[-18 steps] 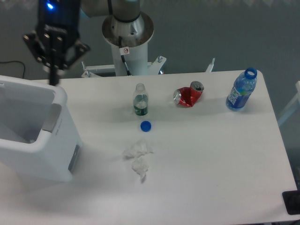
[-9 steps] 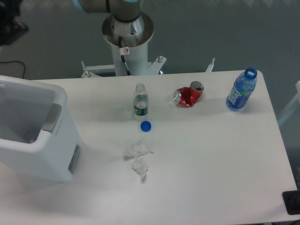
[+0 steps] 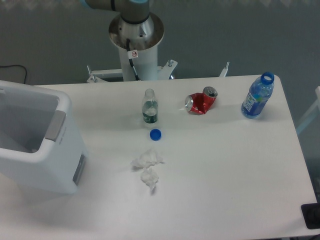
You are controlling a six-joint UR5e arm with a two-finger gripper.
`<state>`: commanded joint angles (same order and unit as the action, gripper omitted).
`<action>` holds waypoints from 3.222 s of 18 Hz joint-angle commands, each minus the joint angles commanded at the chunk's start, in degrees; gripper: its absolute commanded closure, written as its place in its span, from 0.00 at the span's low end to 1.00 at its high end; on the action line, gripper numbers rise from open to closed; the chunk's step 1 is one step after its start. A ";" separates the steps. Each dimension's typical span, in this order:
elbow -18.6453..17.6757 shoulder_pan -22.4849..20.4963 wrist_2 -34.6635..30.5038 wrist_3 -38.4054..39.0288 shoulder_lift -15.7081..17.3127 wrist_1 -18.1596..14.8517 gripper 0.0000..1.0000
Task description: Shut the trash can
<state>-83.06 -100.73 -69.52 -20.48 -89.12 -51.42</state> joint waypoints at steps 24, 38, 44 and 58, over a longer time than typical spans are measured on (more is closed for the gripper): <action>-0.97 1.77 -8.08 1.84 -1.93 -0.62 0.96; -1.23 -4.03 -8.62 2.28 -1.76 -0.62 0.96; -2.11 -5.44 -8.61 2.11 -1.76 -0.62 0.96; -3.60 -8.78 -8.53 2.19 -1.76 -0.53 0.96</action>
<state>-86.66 -109.51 -78.05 -18.28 -90.88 -51.94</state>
